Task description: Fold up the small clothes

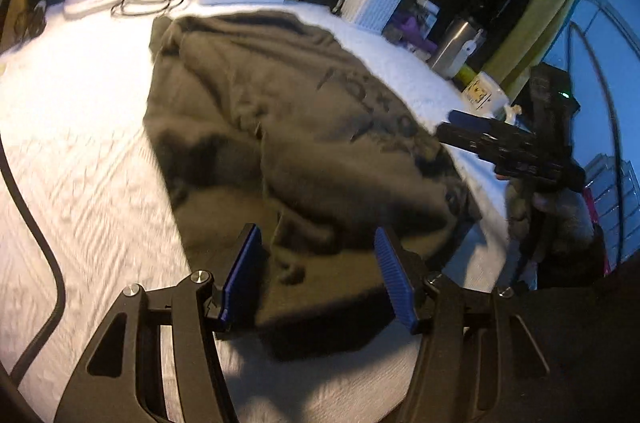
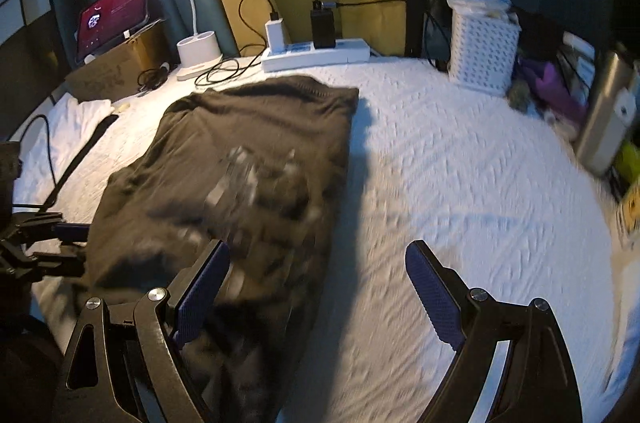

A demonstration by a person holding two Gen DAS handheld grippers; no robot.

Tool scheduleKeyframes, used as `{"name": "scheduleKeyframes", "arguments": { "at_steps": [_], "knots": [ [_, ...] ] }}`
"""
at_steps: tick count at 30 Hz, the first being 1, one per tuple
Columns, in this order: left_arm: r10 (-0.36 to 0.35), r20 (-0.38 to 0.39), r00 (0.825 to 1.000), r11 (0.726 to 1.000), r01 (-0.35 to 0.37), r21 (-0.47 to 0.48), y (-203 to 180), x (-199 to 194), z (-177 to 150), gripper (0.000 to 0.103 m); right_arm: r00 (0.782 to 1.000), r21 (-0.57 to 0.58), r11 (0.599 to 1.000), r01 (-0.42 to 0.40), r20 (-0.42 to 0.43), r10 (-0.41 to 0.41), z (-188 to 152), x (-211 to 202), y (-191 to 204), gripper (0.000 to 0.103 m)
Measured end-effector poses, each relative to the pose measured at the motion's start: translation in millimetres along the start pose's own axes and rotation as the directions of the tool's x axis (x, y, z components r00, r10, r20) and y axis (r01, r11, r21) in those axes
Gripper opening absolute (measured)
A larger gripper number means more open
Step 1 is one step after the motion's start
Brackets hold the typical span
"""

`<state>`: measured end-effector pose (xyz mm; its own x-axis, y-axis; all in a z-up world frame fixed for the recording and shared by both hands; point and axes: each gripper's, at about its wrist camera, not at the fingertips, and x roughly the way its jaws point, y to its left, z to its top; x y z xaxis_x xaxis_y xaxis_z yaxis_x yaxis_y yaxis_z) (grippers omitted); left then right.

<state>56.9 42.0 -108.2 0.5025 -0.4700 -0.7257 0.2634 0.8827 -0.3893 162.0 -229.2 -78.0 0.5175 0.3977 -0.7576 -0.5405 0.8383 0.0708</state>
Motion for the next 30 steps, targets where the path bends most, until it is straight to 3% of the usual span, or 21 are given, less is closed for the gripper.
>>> {"name": "scheduleKeyframes", "arguments": {
  "at_steps": [9,13,14,16,17,21,23,25,30],
  "knots": [
    [0.012,0.001,1.000,0.999,-0.012,-0.047,6.9,-9.2,-16.8,0.059,0.999,0.045,0.998,-0.035,-0.038,0.037,-45.8,-35.2,2.1,0.090],
    [0.027,0.007,1.000,1.000,-0.027,-0.015,-0.8,-7.6,-19.7,0.058,0.997,-0.036,0.999,-0.037,-0.072,0.034,-63.8,-34.3,29.5,0.090],
    [0.034,0.012,0.999,0.999,-0.034,0.002,-3.8,-7.7,-20.4,0.056,0.997,-0.061,0.998,-0.024,-0.075,0.020,-67.0,-31.9,36.8,0.085],
    [0.062,0.016,0.998,0.998,-0.062,0.031,-8.0,-8.1,-20.9,0.011,0.996,-0.096,0.995,0.040,-0.078,-0.047,-69.6,-24.5,43.5,0.074],
    [0.075,0.019,0.997,0.996,-0.076,0.043,-9.8,-8.8,-20.3,0.005,0.994,-0.104,0.992,0.069,-0.078,-0.077,-70.1,-21.4,43.1,0.071],
    [0.058,0.076,0.995,0.994,-0.064,0.084,-21.0,-28.3,-16.8,0.004,0.994,-0.080,0.994,0.076,-0.070,-0.081,-69.2,-24.0,33.9,0.048],
    [0.040,0.095,0.995,0.994,-0.049,0.095,-26.9,-39.2,-14.5,0.004,0.995,-0.087,0.994,0.070,-0.060,-0.075,-69.7,-29.0,32.6,0.028],
    [0.030,0.102,0.994,0.994,-0.040,0.099,-30.4,-47.0,-13.9,0.004,0.997,-0.084,0.995,0.056,-0.054,-0.061,-70.5,-33.8,32.2,0.023],
    [0.038,0.072,0.997,0.997,-0.043,0.066,-21.1,-51.5,-20.4,0.004,0.995,-0.071,0.997,0.031,-0.092,-0.038,-78.1,-38.8,30.9,0.023]
  ]
}}
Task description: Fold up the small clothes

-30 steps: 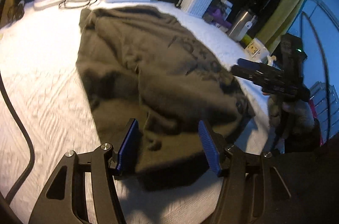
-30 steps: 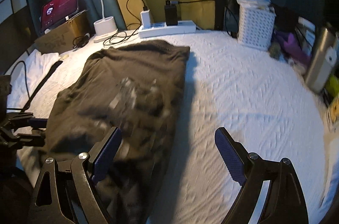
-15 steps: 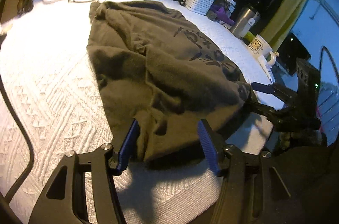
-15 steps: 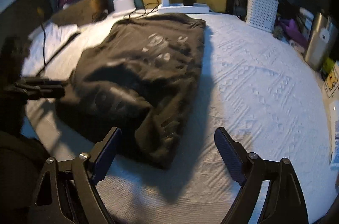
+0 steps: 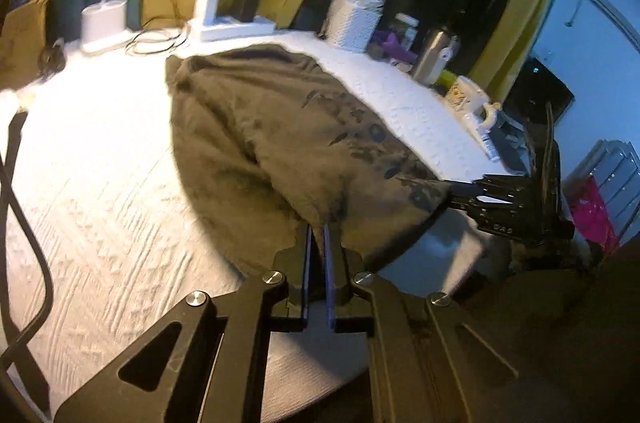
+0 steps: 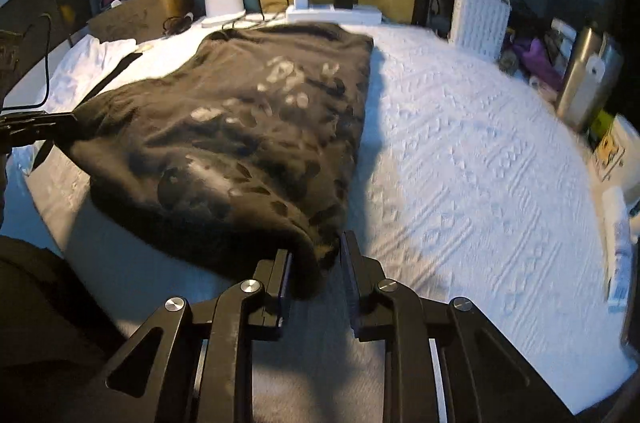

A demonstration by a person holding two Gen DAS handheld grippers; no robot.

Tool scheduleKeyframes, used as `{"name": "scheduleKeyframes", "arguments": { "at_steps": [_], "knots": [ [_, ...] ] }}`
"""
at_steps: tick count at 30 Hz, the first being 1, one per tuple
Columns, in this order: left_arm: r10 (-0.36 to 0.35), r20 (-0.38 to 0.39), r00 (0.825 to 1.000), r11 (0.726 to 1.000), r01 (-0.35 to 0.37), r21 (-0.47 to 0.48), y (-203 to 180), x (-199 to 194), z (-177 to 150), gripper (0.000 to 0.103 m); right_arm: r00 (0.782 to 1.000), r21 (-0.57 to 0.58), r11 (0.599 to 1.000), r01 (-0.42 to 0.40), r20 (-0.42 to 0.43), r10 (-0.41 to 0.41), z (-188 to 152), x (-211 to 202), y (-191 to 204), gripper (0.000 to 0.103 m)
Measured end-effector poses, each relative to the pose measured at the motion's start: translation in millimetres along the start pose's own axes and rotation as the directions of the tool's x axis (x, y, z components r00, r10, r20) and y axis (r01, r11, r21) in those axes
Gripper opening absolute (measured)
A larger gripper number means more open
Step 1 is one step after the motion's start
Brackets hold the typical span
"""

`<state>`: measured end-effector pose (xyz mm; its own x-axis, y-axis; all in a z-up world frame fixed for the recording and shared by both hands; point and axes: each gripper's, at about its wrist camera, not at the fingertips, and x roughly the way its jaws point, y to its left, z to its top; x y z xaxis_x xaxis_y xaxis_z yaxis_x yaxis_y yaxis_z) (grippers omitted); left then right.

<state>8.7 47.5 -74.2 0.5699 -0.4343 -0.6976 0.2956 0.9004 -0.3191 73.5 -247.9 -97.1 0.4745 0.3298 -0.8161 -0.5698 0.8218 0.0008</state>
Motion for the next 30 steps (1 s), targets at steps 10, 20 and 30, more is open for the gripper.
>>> {"name": "scheduleKeyframes", "arguments": {
  "at_steps": [10,20,30],
  "knots": [
    [0.019,-0.079,0.997,0.999,-0.022,-0.033,13.3,5.3,-22.6,0.004,0.999,0.025,0.999,-0.031,-0.009,0.032,-10.1,-16.1,-13.1,0.084],
    [0.020,-0.109,0.994,1.000,-0.020,0.008,6.8,4.2,-22.6,0.005,0.996,0.087,0.996,0.016,0.081,-0.023,22.1,-2.8,-19.2,0.084],
    [0.005,-0.129,0.992,1.000,-0.007,-0.017,12.5,2.8,-24.6,0.006,0.999,0.036,0.998,0.044,-0.005,-0.044,2.5,15.0,-15.5,0.083]
  ]
}}
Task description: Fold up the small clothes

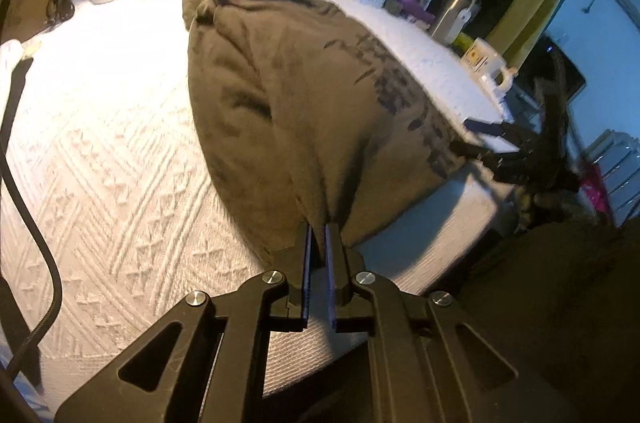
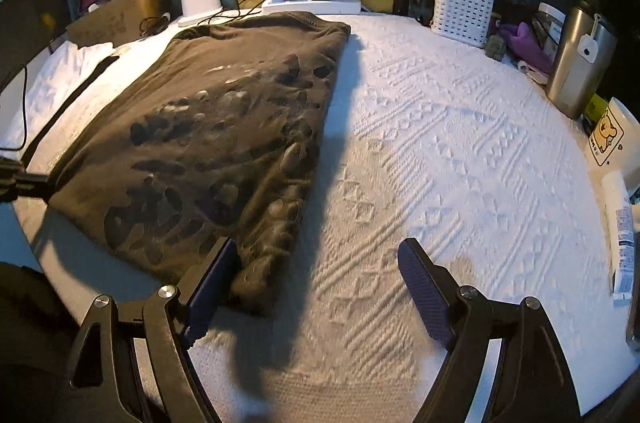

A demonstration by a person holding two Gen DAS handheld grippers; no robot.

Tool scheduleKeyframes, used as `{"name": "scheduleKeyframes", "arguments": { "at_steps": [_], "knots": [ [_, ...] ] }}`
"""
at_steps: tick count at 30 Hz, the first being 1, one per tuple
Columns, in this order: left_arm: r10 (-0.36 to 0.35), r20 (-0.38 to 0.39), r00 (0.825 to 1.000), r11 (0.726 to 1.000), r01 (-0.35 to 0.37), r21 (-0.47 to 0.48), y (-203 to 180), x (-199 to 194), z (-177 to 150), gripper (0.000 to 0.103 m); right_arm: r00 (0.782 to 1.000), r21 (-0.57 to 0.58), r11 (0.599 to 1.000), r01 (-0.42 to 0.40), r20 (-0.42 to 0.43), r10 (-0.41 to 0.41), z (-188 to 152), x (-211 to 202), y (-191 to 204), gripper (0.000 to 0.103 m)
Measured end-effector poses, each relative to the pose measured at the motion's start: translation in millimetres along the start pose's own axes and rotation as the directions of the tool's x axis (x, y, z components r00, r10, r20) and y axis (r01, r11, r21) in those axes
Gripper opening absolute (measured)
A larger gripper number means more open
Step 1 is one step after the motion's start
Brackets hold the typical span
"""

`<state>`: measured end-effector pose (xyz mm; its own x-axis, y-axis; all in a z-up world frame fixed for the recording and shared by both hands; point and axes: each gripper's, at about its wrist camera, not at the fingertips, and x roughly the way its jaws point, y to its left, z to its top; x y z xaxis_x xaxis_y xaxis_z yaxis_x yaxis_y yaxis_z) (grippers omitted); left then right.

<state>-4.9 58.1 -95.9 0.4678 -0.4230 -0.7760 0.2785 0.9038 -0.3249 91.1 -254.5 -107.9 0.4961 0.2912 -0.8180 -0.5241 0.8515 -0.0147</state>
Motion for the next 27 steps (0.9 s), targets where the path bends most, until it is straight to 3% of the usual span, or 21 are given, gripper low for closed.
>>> {"name": "scheduleKeyframes", "arguments": {
  "at_steps": [12,14,15,16,23,27],
  "knots": [
    [0.054,0.092,0.994,0.998,-0.056,0.015,14.6,-23.9,25.4,0.009,0.999,-0.017,1.000,-0.025,0.034,0.025,19.1,-11.8,2.9,0.084],
    [0.062,0.113,0.992,0.998,-0.063,0.006,14.2,-20.5,34.3,0.028,0.999,-0.015,1.000,-0.020,0.045,0.021,28.3,-6.4,1.6,0.084],
    [0.065,0.120,0.991,0.998,-0.066,0.003,14.0,-17.4,38.4,0.042,0.999,-0.011,1.000,-0.020,0.049,0.020,32.9,-3.1,1.6,0.084],
    [0.068,0.122,0.990,0.998,-0.069,0.005,12.9,-11.4,43.4,0.046,0.998,-0.006,1.000,-0.023,0.057,0.024,38.8,1.0,1.1,0.084],
    [0.097,0.091,0.991,0.995,-0.098,0.010,15.0,28.7,71.7,0.046,0.995,-0.030,0.999,-0.029,0.092,0.032,83.4,26.1,8.1,0.084],
    [0.111,0.083,0.990,0.993,-0.113,0.019,17.2,39.9,82.0,0.046,0.995,-0.081,0.997,0.007,0.099,0.001,101.8,41.8,17.1,0.084]
  ]
}}
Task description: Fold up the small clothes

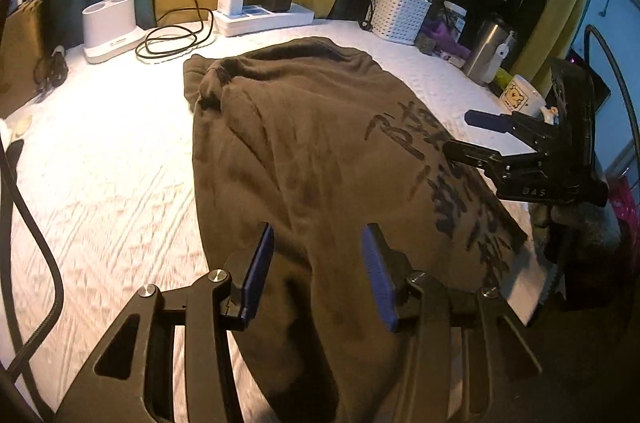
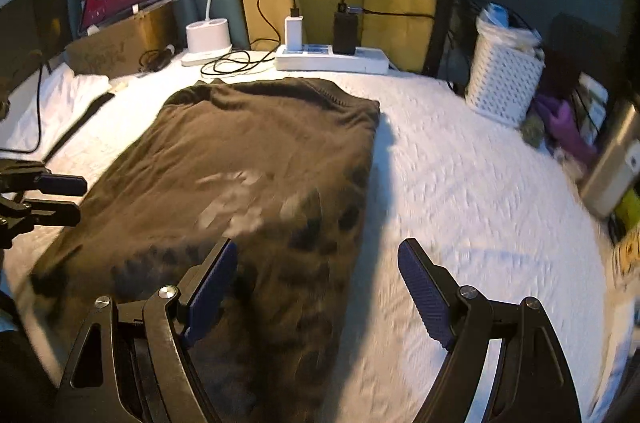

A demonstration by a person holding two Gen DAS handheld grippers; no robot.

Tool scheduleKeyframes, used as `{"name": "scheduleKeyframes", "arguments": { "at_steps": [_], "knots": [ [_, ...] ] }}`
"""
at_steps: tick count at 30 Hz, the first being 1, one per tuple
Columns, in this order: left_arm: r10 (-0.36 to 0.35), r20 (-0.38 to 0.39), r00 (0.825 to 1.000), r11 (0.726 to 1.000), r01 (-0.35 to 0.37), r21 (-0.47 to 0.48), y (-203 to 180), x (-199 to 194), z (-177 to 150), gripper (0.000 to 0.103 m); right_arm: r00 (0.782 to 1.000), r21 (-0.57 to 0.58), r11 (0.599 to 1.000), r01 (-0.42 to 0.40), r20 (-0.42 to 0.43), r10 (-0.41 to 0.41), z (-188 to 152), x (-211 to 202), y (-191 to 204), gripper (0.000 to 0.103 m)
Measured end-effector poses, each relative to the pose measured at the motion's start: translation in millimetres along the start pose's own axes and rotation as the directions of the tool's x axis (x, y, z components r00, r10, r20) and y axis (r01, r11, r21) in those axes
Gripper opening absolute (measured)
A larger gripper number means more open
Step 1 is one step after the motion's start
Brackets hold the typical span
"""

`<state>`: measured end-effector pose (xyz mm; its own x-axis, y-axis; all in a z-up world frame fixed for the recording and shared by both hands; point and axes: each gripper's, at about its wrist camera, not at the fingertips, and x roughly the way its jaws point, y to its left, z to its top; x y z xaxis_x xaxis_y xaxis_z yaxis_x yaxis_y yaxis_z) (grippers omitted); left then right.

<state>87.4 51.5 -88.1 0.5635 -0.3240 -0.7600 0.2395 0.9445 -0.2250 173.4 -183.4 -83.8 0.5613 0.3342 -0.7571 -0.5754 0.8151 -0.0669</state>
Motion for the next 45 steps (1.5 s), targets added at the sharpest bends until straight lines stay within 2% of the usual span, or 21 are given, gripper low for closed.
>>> {"name": "scheduleKeyframes", "arguments": {
  "at_steps": [3,6,11,16,21,23,24,26,27,28,33,37,41,43,45],
  "knots": [
    [0.000,0.002,1.000,1.000,0.000,-0.016,7.3,4.7,5.5,0.046,1.000,-0.013,1.000,-0.015,-0.011,0.014,7.1,12.3,0.7,0.084],
    [0.022,-0.007,1.000,0.999,-0.022,-0.027,15.9,10.7,11.9,0.046,0.998,-0.086,0.996,-0.005,-0.060,0.000,8.1,29.9,5.6,0.084],
    [0.062,0.017,0.998,0.998,-0.061,-0.026,32.3,15.5,34.5,0.046,0.993,-0.108,0.992,-0.068,-0.106,0.057,8.5,41.3,1.9,0.084],
    [0.065,0.040,0.997,0.997,-0.063,-0.038,46.6,30.5,65.5,0.046,0.996,-0.116,0.992,-0.047,-0.079,0.038,21.7,38.9,-3.6,0.084],
    [0.055,0.017,0.998,0.996,-0.053,-0.072,58.1,54.9,85.6,0.046,0.998,-0.083,0.996,-0.027,-0.055,0.022,35.2,42.4,-16.1,0.084],
    [0.027,0.002,1.000,0.997,-0.027,-0.071,60.1,63.9,88.2,0.046,0.998,-0.065,0.998,-0.018,-0.054,0.014,38.5,45.6,-22.2,0.084],
    [0.019,-0.005,1.000,0.997,-0.019,-0.070,61.5,68.0,88.5,0.045,0.998,-0.055,0.998,-0.016,-0.054,0.013,40.1,47.4,-24.8,0.084],
    [0.023,0.007,1.000,0.997,-0.022,-0.076,64.7,70.0,88.3,0.028,0.998,-0.041,0.999,-0.015,-0.057,0.013,42.3,50.7,-28.8,0.084],
    [0.039,0.009,0.999,0.997,-0.038,-0.074,66.4,70.5,88.6,0.014,0.998,-0.036,0.999,-0.016,-0.059,0.014,43.0,52.6,-30.4,0.084],
    [0.051,0.021,0.998,0.996,-0.049,-0.074,68.8,68.8,89.0,0.007,0.998,-0.033,0.999,-0.018,-0.062,0.015,43.2,54.3,-31.2,0.084],
    [0.064,0.073,0.995,0.995,-0.058,-0.075,77.7,58.3,91.2,0.004,0.996,-0.013,0.999,-0.033,-0.080,0.032,44.0,66.1,-32.7,0.084],
    [0.081,0.073,0.994,0.994,-0.076,-0.077,84.4,56.8,95.5,0.004,0.995,-0.015,0.999,-0.037,-0.089,0.036,47.8,76.1,-29.8,0.084],
    [0.098,0.033,0.995,0.993,-0.096,-0.065,87.3,63.9,91.8,0.004,0.993,0.001,0.999,-0.047,-0.106,0.047,49.2,87.4,-30.7,0.084],
    [0.093,0.001,0.996,0.994,-0.092,-0.062,87.3,65.0,92.2,0.006,0.993,0.021,0.998,-0.054,-0.101,0.056,52.3,86.3,-34.3,0.084],
    [0.073,0.005,0.997,0.995,-0.073,-0.070,87.3,58.7,96.2,0.006,0.994,0.038,0.998,-0.056,-0.087,0.059,56.6,83.8,-39.9,0.084]
  ]
}}
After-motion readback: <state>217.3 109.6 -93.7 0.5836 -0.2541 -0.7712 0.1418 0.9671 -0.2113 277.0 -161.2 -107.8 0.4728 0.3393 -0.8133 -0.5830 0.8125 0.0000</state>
